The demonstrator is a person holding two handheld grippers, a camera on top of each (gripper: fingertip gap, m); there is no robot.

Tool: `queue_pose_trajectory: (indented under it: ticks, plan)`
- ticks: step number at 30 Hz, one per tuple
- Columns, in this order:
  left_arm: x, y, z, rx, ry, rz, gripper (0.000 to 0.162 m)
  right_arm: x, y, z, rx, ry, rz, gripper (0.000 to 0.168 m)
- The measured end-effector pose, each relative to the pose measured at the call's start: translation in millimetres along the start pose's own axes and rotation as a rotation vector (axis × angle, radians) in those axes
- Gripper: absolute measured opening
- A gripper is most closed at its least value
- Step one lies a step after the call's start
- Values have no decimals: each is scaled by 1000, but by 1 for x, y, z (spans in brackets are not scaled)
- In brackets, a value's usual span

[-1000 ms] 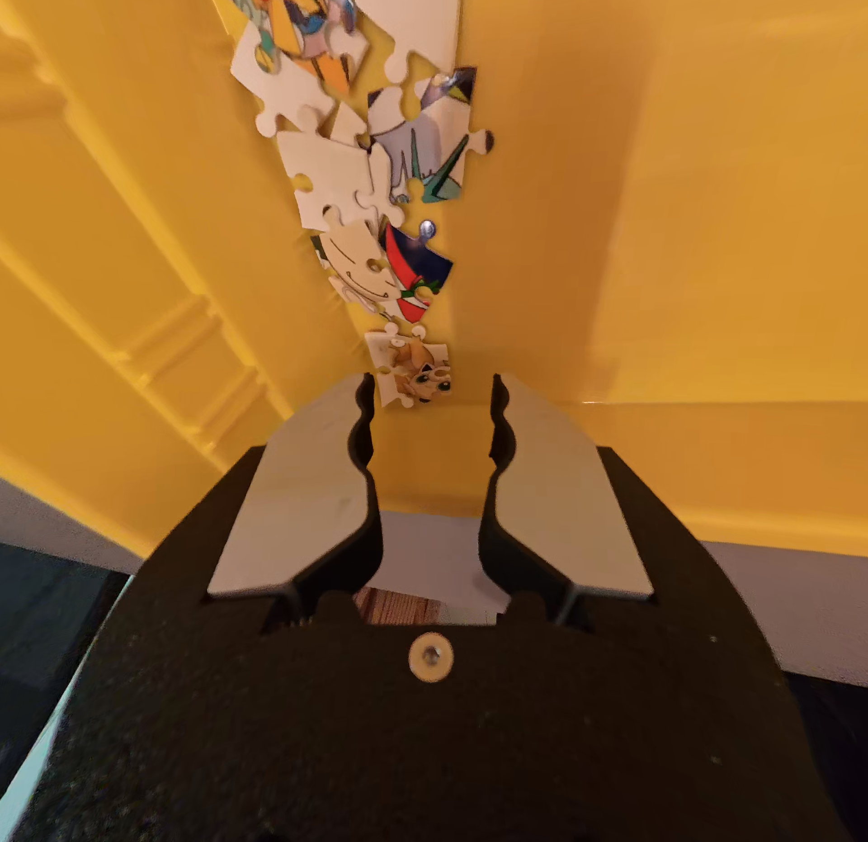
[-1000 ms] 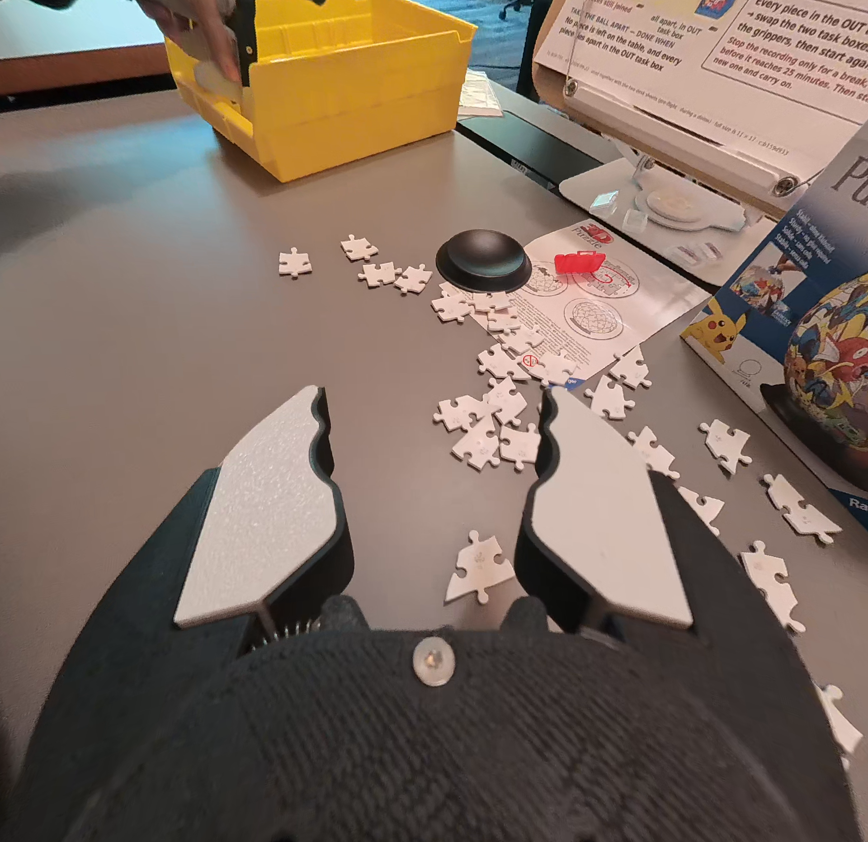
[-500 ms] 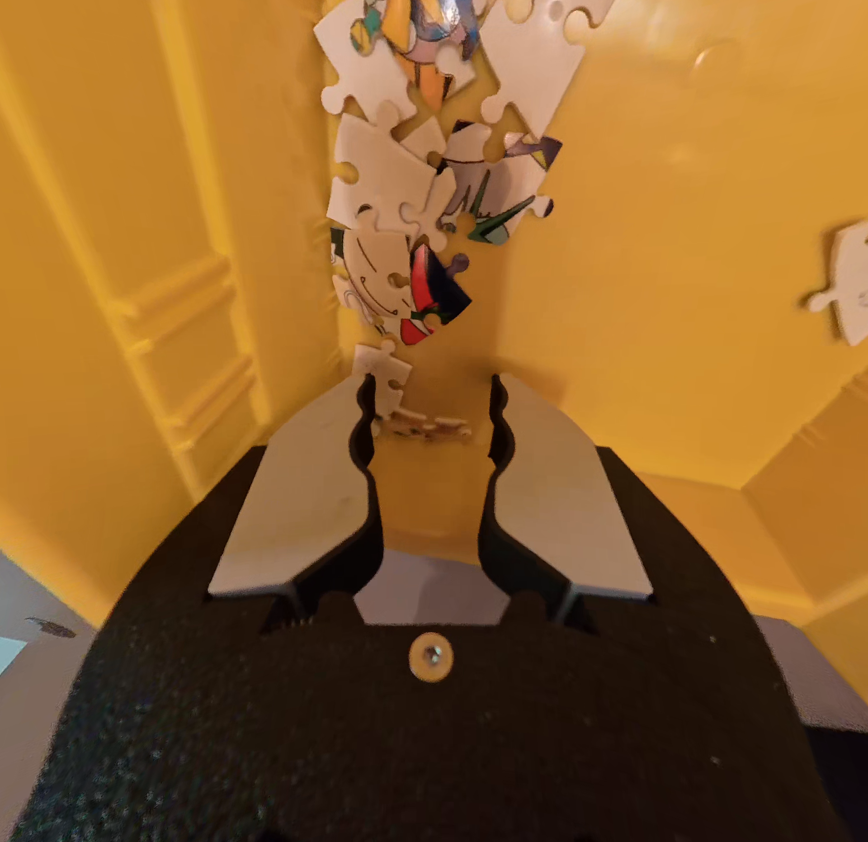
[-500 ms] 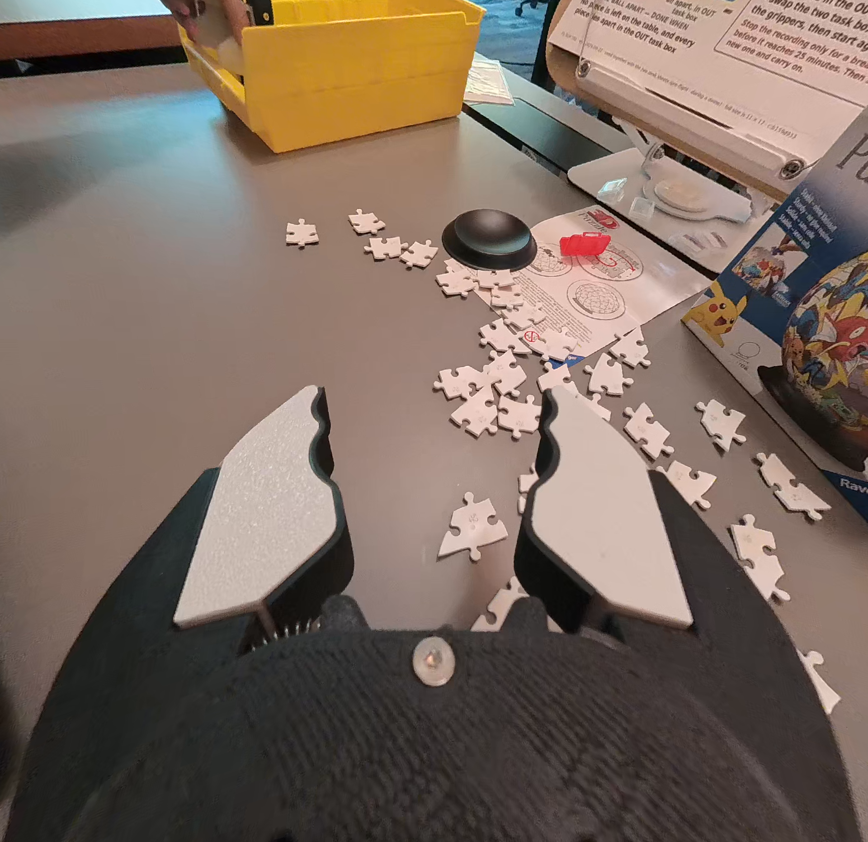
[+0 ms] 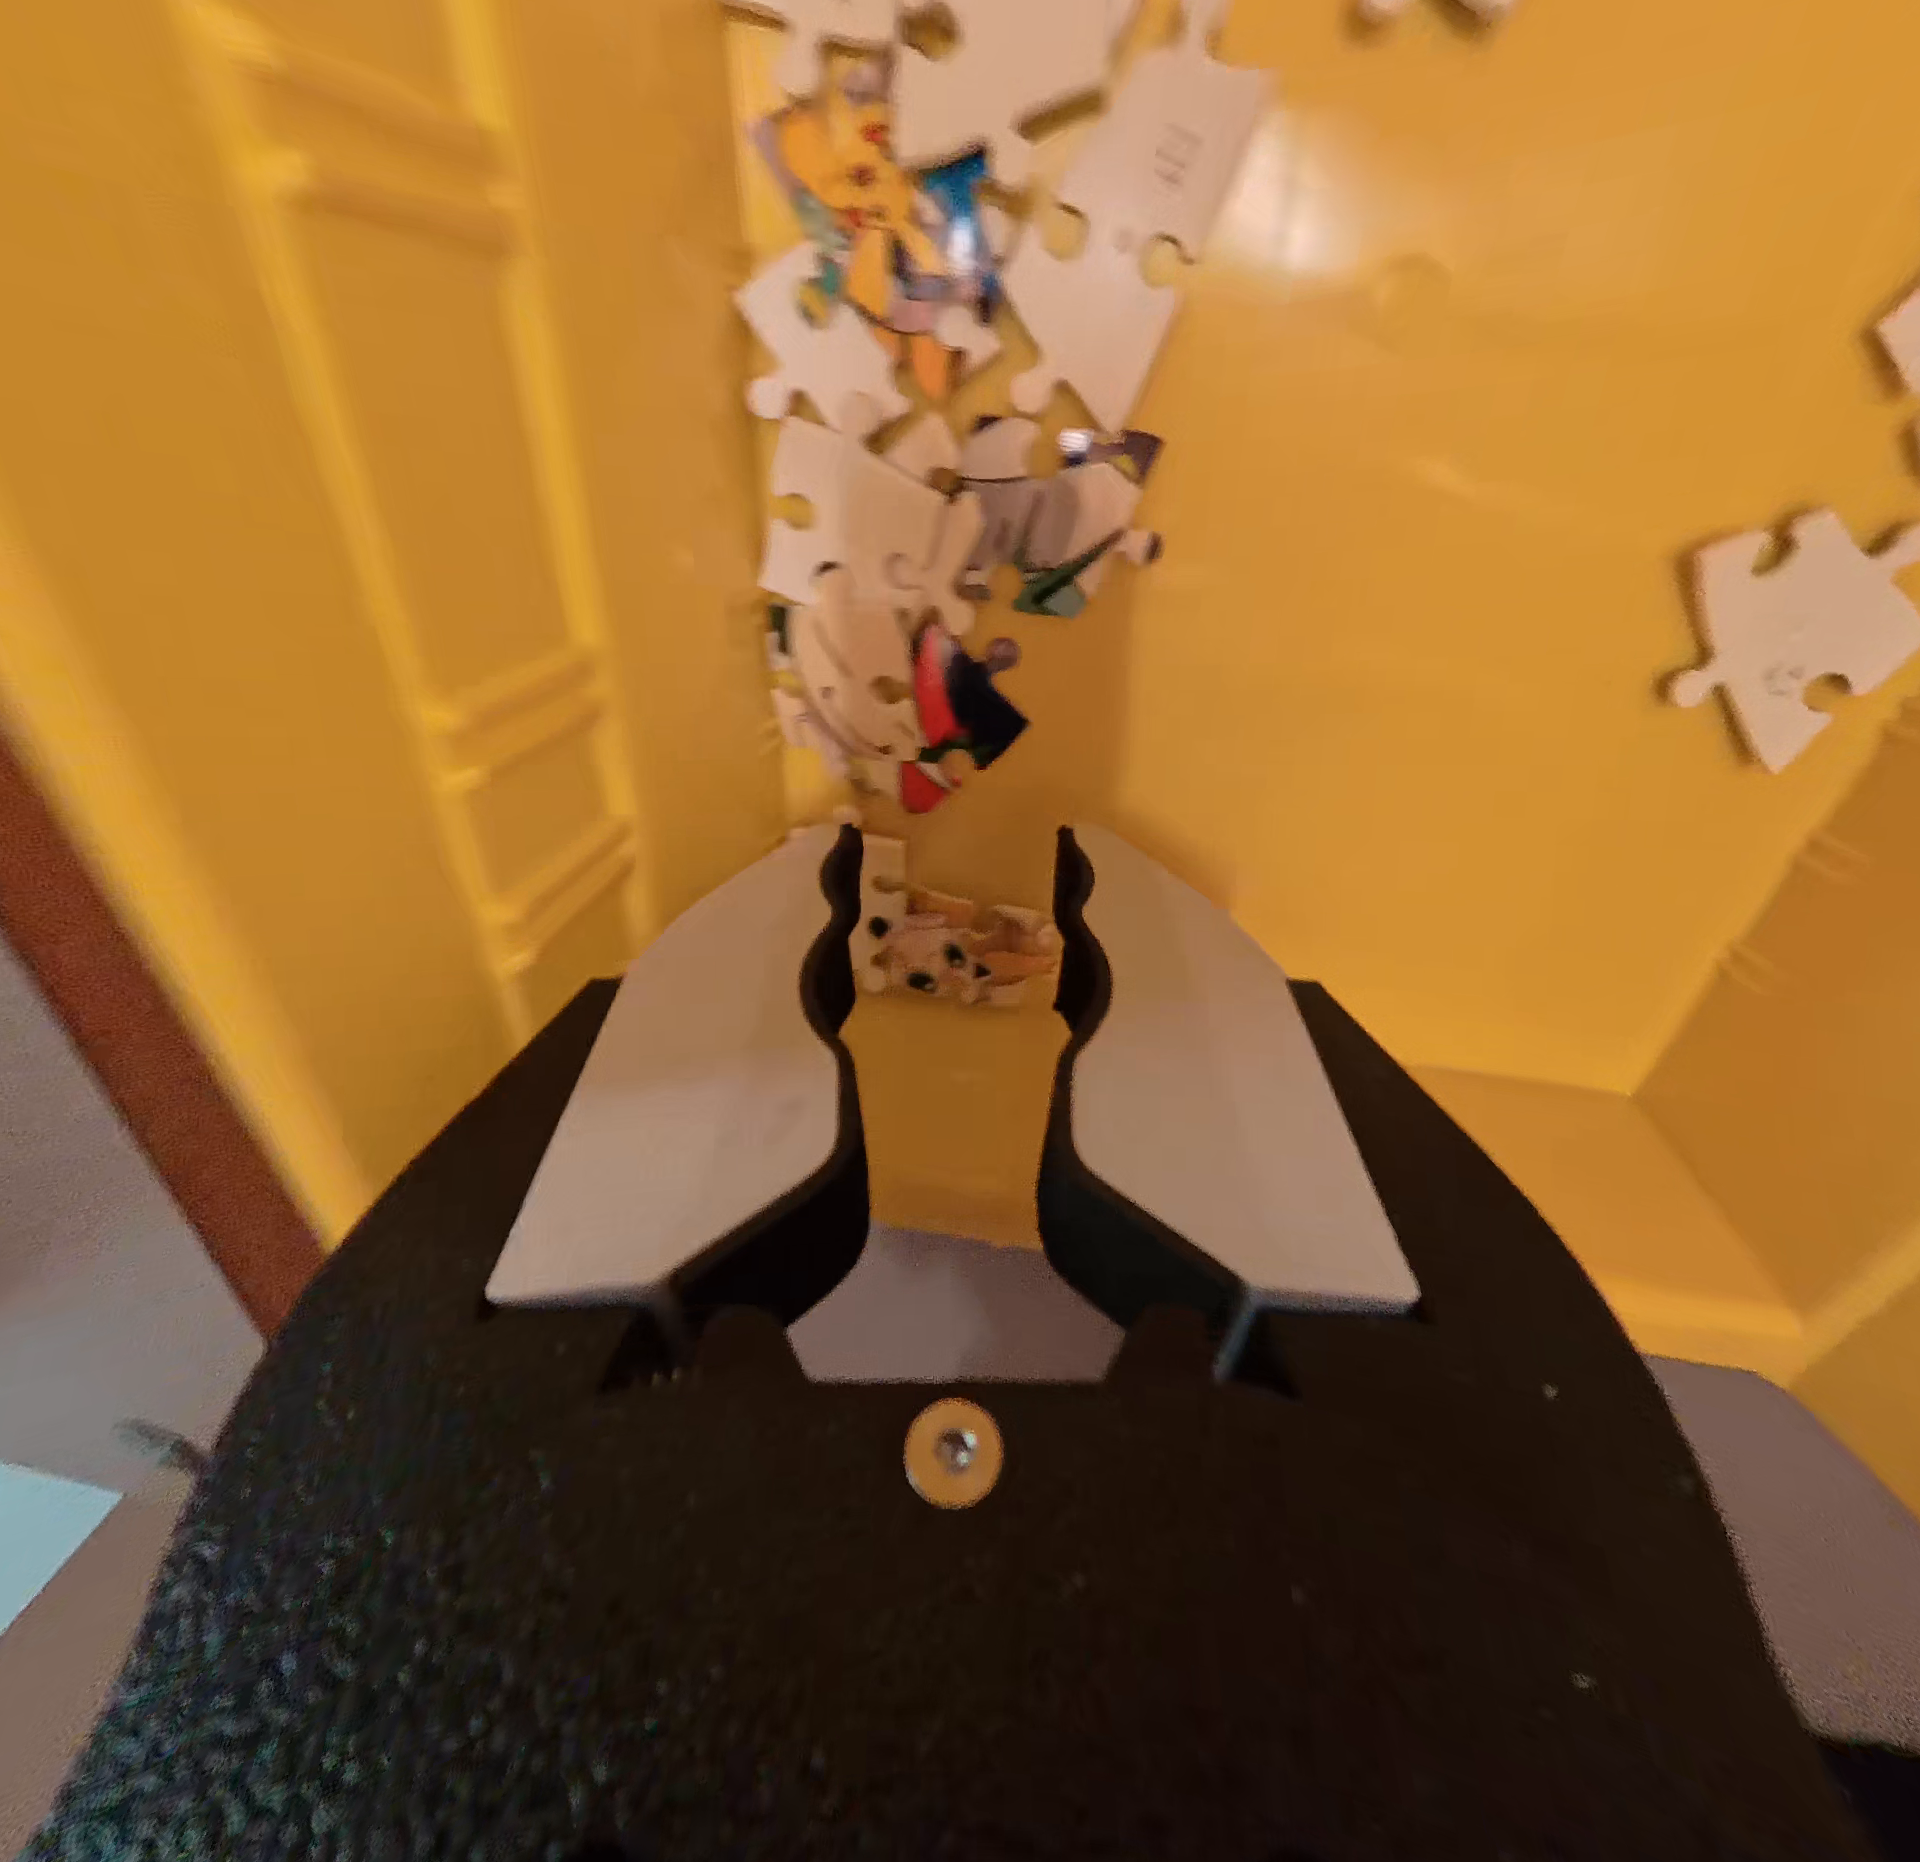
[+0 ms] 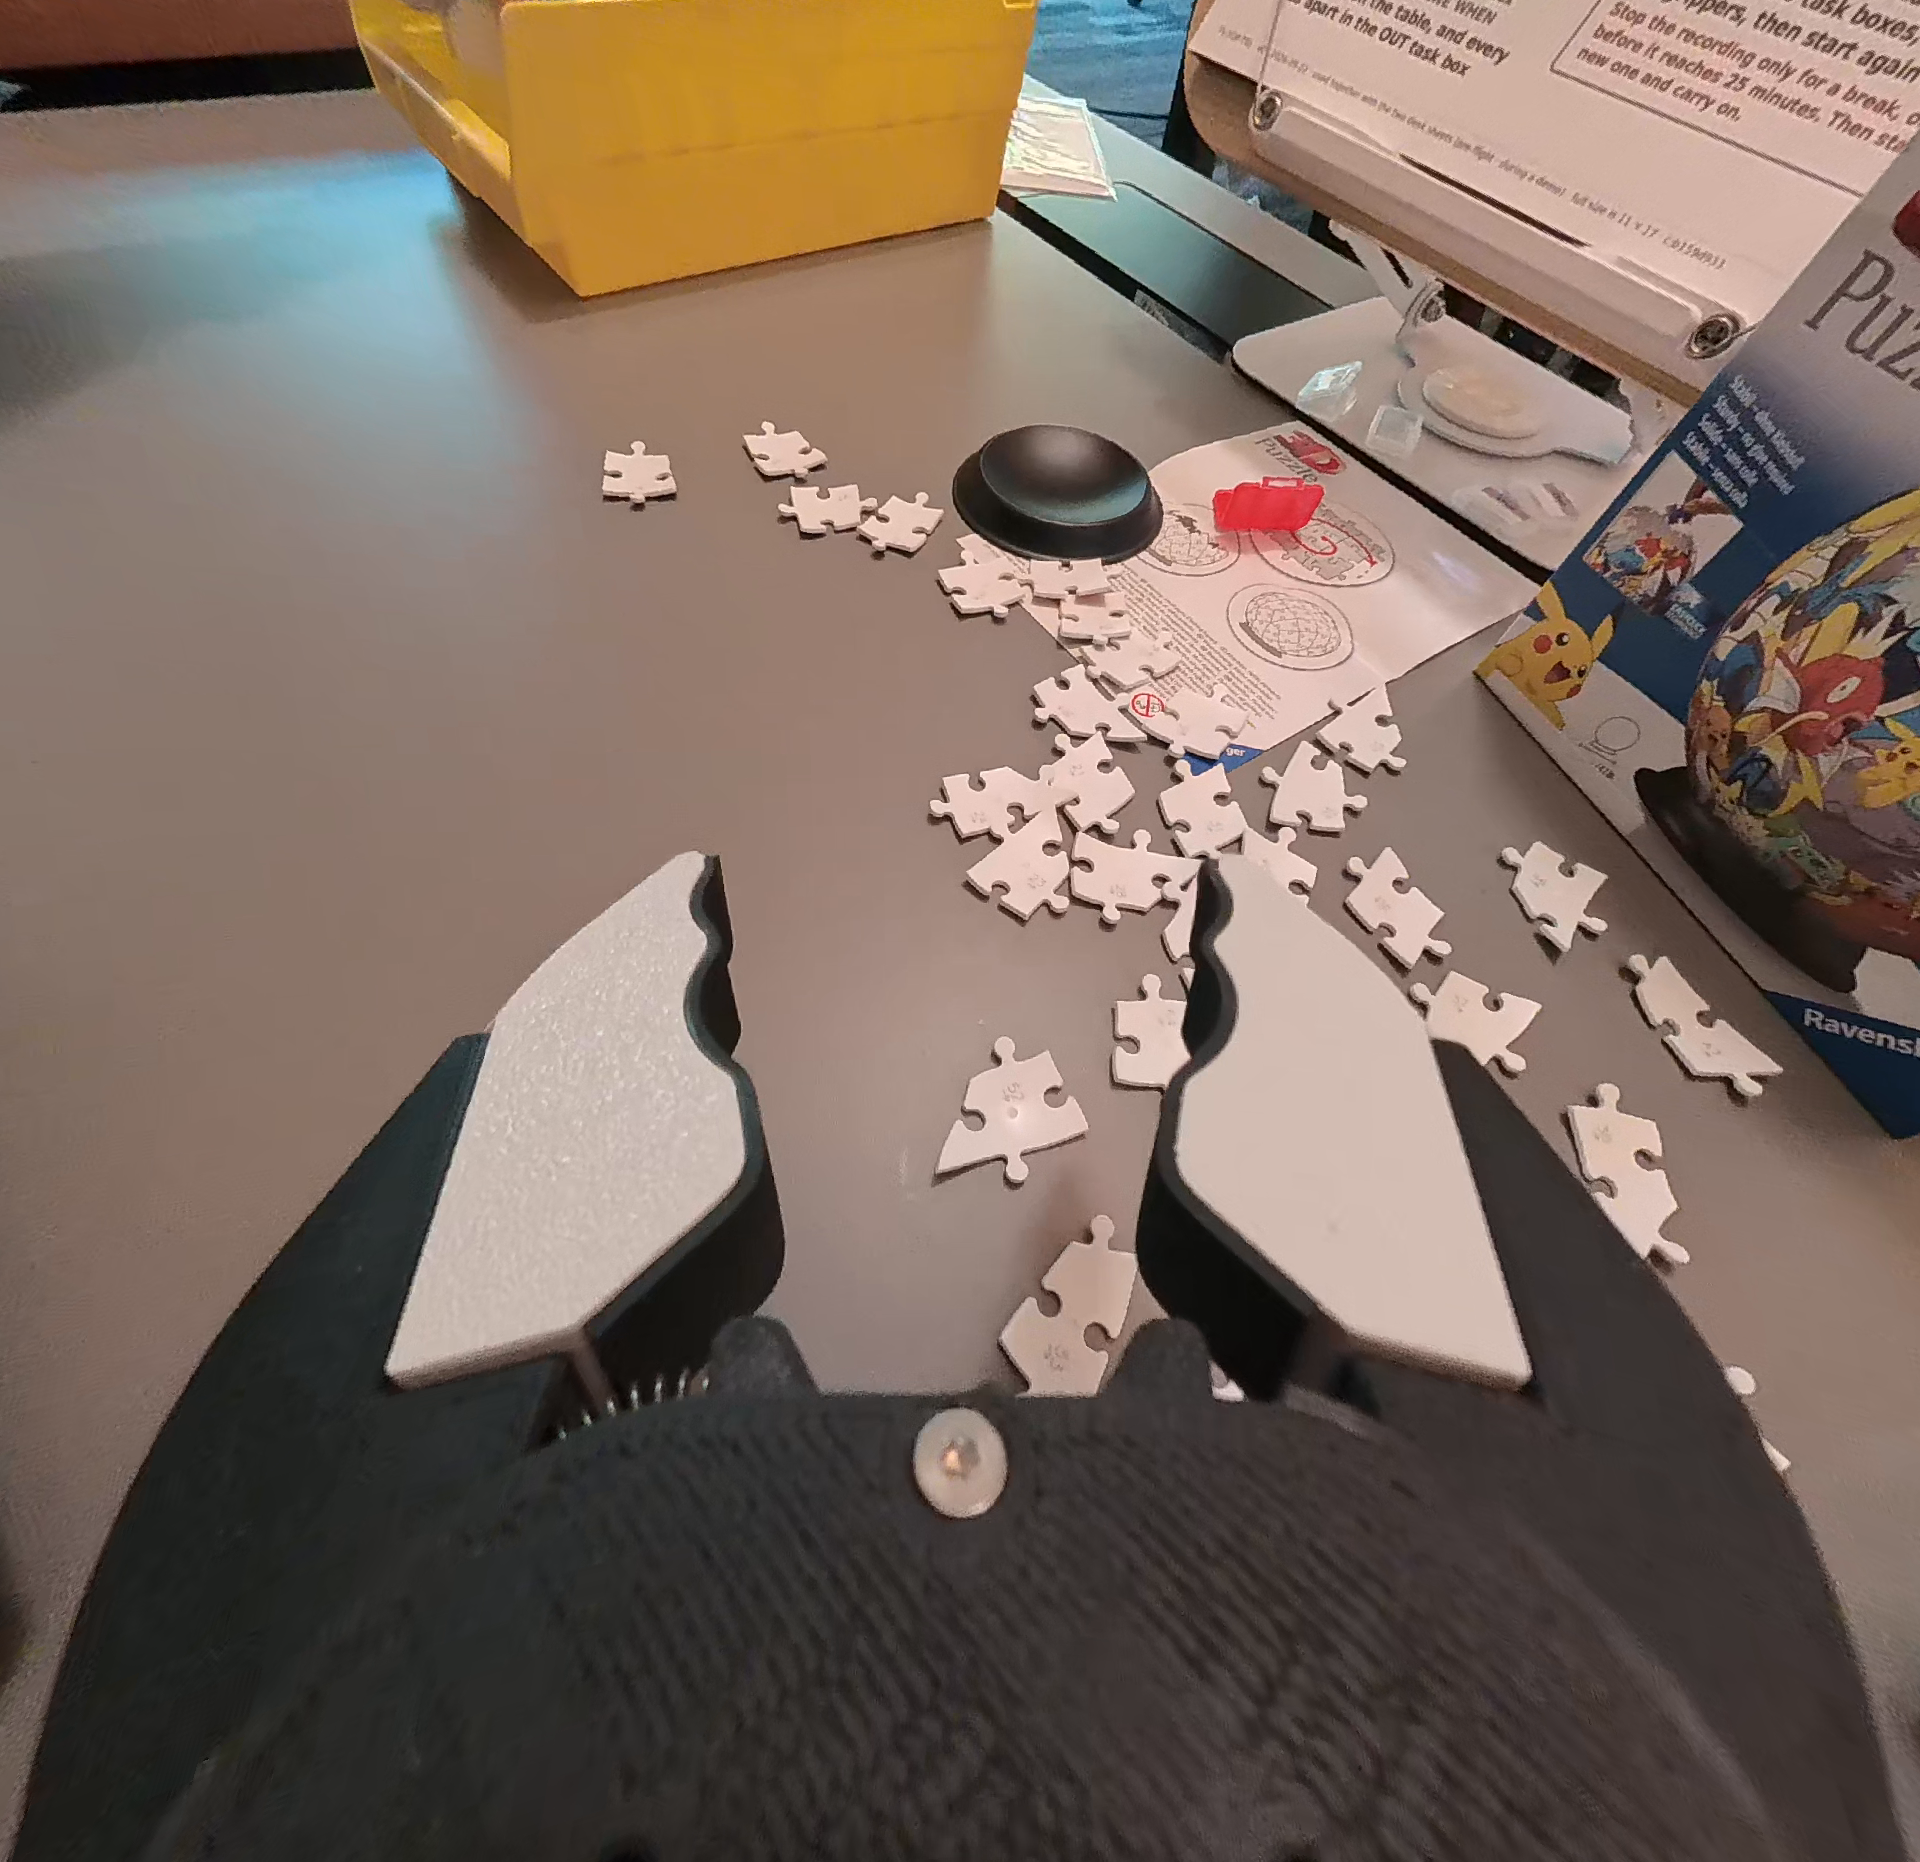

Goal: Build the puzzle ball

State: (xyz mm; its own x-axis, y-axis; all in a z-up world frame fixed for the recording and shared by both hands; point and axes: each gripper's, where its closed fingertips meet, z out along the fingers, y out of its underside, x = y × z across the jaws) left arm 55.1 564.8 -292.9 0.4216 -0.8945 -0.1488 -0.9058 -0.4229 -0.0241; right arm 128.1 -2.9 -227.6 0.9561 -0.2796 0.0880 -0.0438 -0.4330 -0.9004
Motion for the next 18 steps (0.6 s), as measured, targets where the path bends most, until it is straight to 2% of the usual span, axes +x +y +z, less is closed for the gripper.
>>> queue_pose_trajectory:
  ticks: [3,7,10,18]
  plan:
    - [-2,11,-4,-77,6,2,36,0,2,1,-8,-1,0,85]
    - [5,30,6,-232,17,58,46,-2,3,4,-27,-13,-14,86]
    - [4,29,8,-265,-7,61,50,-4,6,5,-41,-20,-23,86]
    - [9,30,13,-335,55,9,42,-3,10,0,-50,-17,-21,86]
